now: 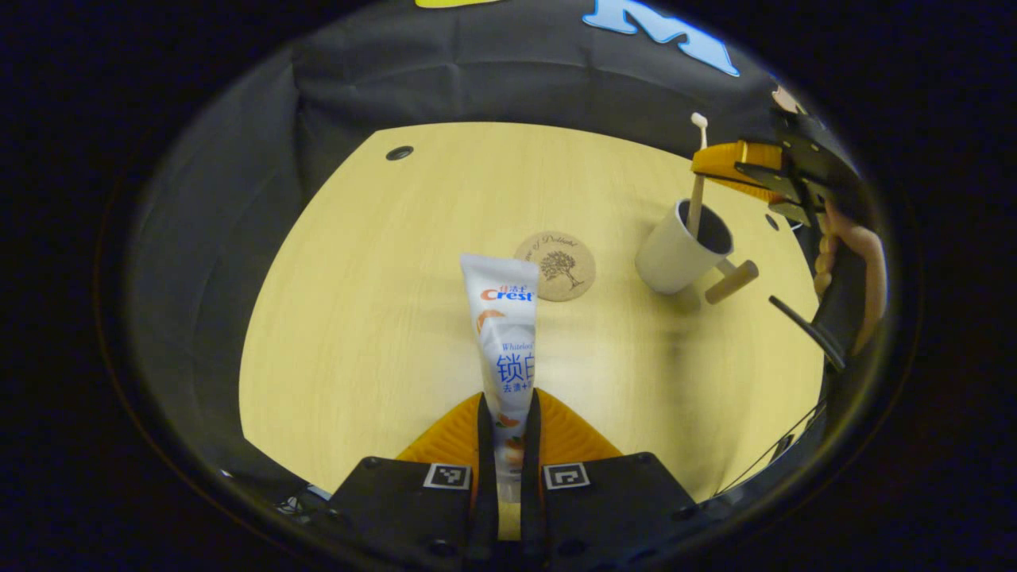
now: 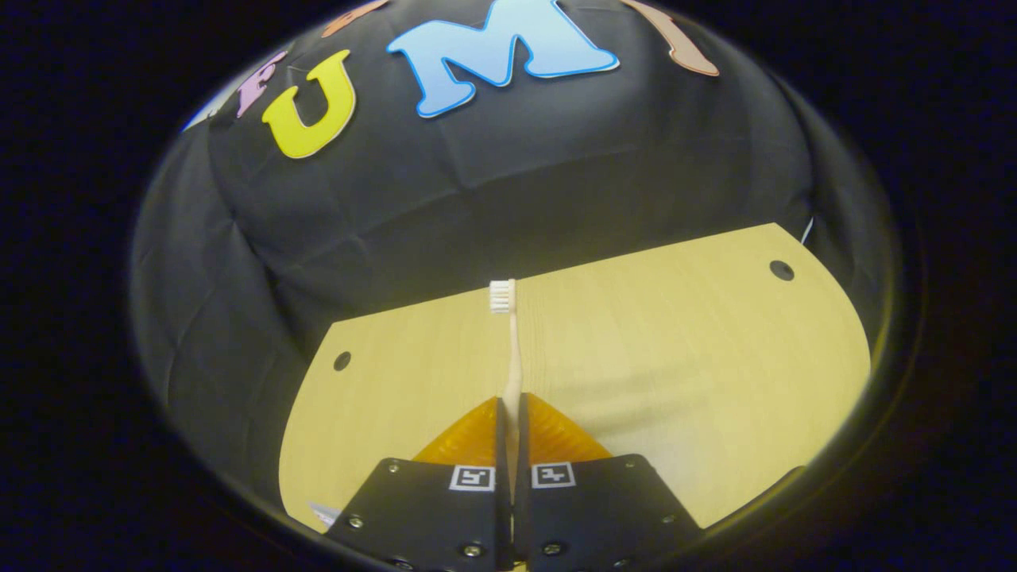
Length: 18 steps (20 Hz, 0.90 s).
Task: Put the toothbrush and toothpaste on the desktop into the cup, then pick up the cup and place it on the coaster on the desktop.
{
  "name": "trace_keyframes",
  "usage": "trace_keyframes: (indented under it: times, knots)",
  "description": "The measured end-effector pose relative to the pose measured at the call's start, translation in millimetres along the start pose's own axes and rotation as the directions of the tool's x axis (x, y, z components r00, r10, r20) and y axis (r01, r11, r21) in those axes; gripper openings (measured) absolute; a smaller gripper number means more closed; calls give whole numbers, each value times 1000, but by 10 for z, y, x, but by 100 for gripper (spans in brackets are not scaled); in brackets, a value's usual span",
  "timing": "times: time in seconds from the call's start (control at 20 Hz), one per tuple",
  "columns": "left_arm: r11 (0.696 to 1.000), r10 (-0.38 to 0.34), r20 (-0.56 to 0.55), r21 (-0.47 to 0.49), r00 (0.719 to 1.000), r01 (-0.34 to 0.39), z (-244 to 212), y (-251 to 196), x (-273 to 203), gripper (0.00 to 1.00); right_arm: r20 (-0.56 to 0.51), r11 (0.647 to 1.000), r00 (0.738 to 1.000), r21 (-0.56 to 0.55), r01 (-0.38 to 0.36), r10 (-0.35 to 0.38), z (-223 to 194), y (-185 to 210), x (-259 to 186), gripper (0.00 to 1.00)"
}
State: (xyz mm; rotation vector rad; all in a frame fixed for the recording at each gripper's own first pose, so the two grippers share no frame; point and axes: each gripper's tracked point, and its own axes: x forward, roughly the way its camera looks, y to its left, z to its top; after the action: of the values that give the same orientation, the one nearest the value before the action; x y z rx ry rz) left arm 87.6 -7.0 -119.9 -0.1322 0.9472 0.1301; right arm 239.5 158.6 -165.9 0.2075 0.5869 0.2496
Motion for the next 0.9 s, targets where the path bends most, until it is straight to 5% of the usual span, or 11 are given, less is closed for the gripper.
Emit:
trace_keyframes:
  times: [0.9]
  knots:
    - [999, -35, 106, 36, 994, 31, 807, -77, 140, 19, -12, 1000, 1000, -6, 19, -19, -308, -128, -476, 11]
